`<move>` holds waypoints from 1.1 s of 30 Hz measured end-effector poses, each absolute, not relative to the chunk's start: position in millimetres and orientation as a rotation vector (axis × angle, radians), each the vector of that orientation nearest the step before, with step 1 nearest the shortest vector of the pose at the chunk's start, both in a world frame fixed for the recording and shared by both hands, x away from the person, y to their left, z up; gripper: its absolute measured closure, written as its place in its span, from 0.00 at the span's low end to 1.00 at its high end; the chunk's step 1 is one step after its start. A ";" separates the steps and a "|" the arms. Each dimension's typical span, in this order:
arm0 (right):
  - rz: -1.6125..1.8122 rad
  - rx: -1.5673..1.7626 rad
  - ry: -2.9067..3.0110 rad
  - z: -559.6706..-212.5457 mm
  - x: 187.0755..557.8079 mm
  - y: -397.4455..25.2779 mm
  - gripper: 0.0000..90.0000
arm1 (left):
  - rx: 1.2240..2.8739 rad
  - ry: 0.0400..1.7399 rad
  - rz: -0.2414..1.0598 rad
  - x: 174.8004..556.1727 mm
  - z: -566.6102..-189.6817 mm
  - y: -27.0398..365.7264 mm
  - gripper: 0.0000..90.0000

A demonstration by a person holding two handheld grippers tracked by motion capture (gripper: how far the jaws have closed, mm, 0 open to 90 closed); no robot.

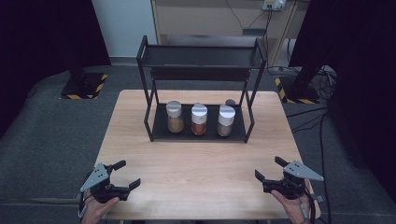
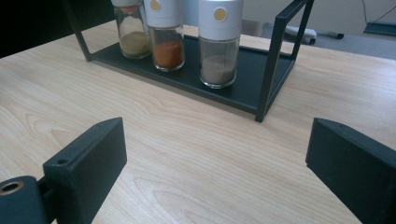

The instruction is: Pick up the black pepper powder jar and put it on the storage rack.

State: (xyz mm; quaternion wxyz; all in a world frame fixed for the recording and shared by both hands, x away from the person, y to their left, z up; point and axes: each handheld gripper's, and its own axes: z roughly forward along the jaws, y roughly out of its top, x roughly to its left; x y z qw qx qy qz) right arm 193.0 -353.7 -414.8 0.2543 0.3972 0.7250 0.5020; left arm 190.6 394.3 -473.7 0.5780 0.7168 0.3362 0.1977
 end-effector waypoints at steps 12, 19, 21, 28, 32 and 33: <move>1.337 1.048 2.001 -420.5 197.1 -349.8 0.07 | 1.672 0.779 0.462 190.9 -474.4 394.3 0.03; 1.348 1.062 1.994 -423.5 198.6 -353.3 0.07 | 1.657 0.780 0.471 189.7 -475.6 395.6 0.03; 1.350 1.064 1.992 -423.8 198.7 -353.7 0.07 | 1.655 0.781 0.473 189.5 -475.8 395.7 0.03; 1.356 1.083 1.987 -424.4 199.0 -355.5 0.07 | 1.645 0.788 0.477 188.7 -476.3 396.6 0.03; 1.355 1.089 1.987 -424.6 199.5 -356.1 0.07 | 1.642 0.789 0.476 188.8 -476.6 396.8 0.03; 1.356 1.092 1.987 -424.5 199.5 -356.1 0.07 | 1.644 0.788 0.475 189.0 -476.5 396.7 0.03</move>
